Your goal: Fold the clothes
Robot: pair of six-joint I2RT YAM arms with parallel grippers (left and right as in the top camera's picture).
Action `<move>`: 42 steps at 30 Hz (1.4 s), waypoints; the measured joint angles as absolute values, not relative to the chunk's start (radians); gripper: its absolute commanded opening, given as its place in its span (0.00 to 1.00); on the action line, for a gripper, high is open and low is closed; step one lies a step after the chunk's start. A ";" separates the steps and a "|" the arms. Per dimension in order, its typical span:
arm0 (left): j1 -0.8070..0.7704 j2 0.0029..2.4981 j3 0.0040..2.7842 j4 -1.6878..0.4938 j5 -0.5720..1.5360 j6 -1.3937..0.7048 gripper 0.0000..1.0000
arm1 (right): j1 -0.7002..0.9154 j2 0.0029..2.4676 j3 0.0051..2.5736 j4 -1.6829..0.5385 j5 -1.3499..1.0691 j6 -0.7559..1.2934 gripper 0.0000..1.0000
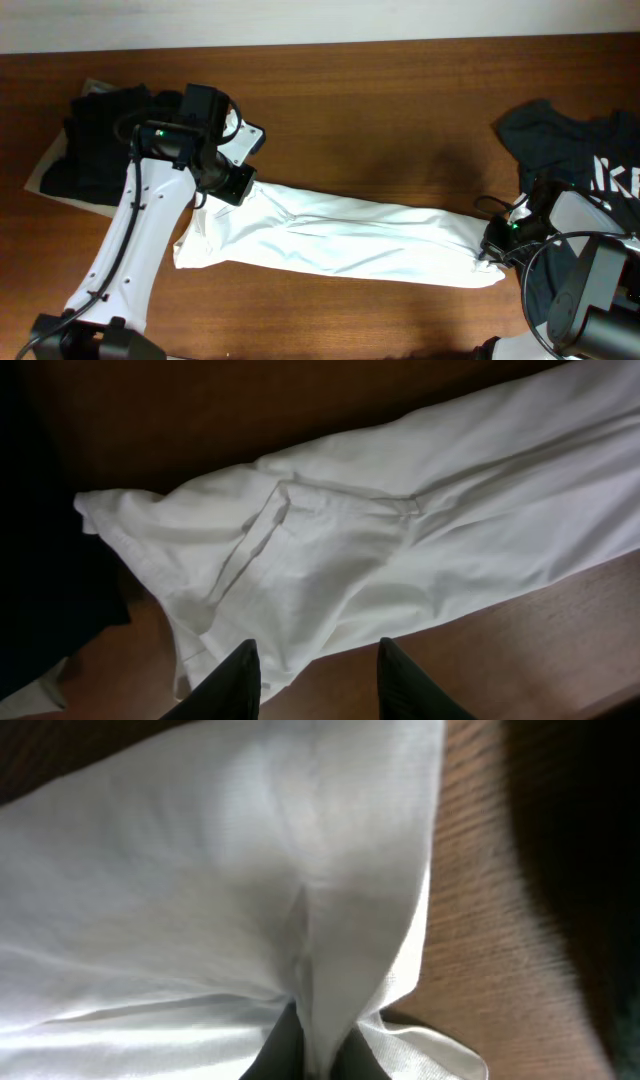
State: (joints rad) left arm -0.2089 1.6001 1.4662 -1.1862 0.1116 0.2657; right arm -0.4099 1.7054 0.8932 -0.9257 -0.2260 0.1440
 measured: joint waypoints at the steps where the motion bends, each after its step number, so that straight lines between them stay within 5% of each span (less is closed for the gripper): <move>1: -0.206 1.595 1.466 -1.187 0.112 0.265 0.38 | -0.409 1.702 0.901 -0.944 -0.226 0.142 0.04; 14: -0.201 1.584 1.467 -1.185 0.092 0.265 0.38 | -0.363 1.578 1.110 -1.103 -0.355 0.105 0.04; 26: -0.201 1.579 1.664 -1.284 0.060 0.255 0.38 | 0.450 1.646 1.153 -0.648 -0.508 0.395 0.04; 27: -0.201 1.578 1.703 -1.295 0.056 0.250 0.38 | 0.509 1.674 1.153 -0.616 -0.498 0.422 0.08; 29: -0.201 1.574 1.745 -1.301 0.054 0.244 0.38 | 0.574 1.710 1.153 -0.583 -0.491 0.463 0.60; 30: -0.201 1.573 1.750 -1.304 0.052 0.243 0.38 | 0.606 1.738 1.153 -0.572 -0.486 0.471 0.61; 35: -0.201 1.573 1.750 -1.321 0.051 0.243 0.38 | 0.545 1.754 1.153 -0.625 -0.473 0.484 0.64; 42: -0.201 1.573 1.750 -1.321 0.048 0.242 0.43 | 0.152 1.671 1.151 -0.892 -0.442 0.304 0.61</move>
